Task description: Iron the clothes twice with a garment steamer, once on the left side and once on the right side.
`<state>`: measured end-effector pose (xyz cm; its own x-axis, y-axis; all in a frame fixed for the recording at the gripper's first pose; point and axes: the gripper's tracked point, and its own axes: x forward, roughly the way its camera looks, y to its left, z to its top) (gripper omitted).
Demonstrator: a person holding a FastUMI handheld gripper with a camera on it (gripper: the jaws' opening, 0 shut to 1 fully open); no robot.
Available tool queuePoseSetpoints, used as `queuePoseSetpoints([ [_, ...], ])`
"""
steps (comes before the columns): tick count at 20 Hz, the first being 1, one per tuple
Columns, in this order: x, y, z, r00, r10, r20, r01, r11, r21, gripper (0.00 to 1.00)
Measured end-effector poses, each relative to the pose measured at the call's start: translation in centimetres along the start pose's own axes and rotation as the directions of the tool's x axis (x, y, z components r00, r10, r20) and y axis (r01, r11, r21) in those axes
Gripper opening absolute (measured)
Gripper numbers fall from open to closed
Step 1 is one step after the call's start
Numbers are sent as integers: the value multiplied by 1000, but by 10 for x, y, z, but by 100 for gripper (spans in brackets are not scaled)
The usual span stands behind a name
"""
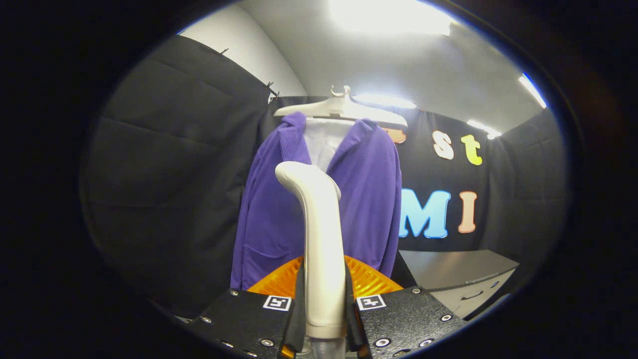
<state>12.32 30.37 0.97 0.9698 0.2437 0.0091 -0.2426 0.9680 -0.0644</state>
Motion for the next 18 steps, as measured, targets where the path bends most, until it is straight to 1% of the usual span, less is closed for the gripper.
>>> queuePoseSetpoints([
  [4, 33, 27, 47, 998, -1, 67, 3, 999, -34, 33],
  [6, 48, 38, 59, 997, -1, 83, 5, 999, -54, 33],
  [8, 60, 42, 61, 997, -17, 73, 22, 998, -62, 33],
  [10, 66, 46, 53, 998, -29, 50, 33, 997, -73, 33],
  [13, 72, 49, 24, 1000, -27, 10, 28, 997, -77, 34],
  [15, 66, 50, -2, 999, -33, -18, 31, 994, -102, 33],
  [18, 52, 61, -40, 997, -23, -73, 16, 995, -100, 34],
])
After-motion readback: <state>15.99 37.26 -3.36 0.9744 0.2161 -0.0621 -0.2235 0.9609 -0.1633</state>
